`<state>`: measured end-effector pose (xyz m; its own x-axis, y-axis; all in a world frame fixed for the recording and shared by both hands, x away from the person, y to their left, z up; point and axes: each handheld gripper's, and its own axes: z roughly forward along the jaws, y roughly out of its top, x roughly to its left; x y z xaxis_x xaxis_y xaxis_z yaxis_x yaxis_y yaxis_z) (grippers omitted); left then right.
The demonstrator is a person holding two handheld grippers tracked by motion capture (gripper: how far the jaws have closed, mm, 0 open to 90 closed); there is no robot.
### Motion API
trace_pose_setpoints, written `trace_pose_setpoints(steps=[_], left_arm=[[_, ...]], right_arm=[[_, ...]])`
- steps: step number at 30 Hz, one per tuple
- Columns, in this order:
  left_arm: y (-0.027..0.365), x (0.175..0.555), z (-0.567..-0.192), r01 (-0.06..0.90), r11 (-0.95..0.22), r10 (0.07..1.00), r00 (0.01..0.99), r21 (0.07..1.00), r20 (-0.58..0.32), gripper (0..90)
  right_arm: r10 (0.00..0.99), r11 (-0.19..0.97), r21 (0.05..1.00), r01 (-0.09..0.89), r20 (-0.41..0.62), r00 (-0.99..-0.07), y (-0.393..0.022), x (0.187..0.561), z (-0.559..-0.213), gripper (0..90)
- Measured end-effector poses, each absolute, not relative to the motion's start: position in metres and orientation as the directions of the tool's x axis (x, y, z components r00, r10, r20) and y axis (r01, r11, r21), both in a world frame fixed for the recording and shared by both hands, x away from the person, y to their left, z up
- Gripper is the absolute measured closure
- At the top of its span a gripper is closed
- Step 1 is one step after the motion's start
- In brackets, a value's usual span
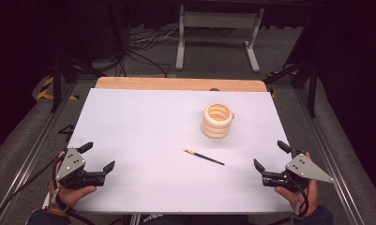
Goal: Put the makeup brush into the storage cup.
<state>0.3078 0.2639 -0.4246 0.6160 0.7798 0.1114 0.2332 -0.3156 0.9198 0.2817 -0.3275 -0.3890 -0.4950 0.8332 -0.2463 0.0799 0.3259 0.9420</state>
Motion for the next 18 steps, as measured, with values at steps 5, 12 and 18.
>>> trace_pose_setpoints(steps=[5,12,18], left_arm=[[0.262,0.308,-0.425,0.240,-0.330,0.777,0.618,0.913,0.119,4.5],[0.265,0.306,-0.427,0.251,-0.326,0.784,0.610,0.912,0.113,4.8],[0.271,0.303,-0.426,0.254,-0.310,0.793,0.600,0.916,0.102,5.0]], right_arm=[[0.837,0.311,0.948,0.067,-0.240,-0.491,-0.321,0.288,-0.381,4.2],[0.833,0.315,0.947,0.068,-0.242,-0.498,-0.311,0.297,-0.372,11.7],[0.814,0.321,0.944,0.074,-0.236,-0.530,-0.306,0.303,-0.368,14.5]])
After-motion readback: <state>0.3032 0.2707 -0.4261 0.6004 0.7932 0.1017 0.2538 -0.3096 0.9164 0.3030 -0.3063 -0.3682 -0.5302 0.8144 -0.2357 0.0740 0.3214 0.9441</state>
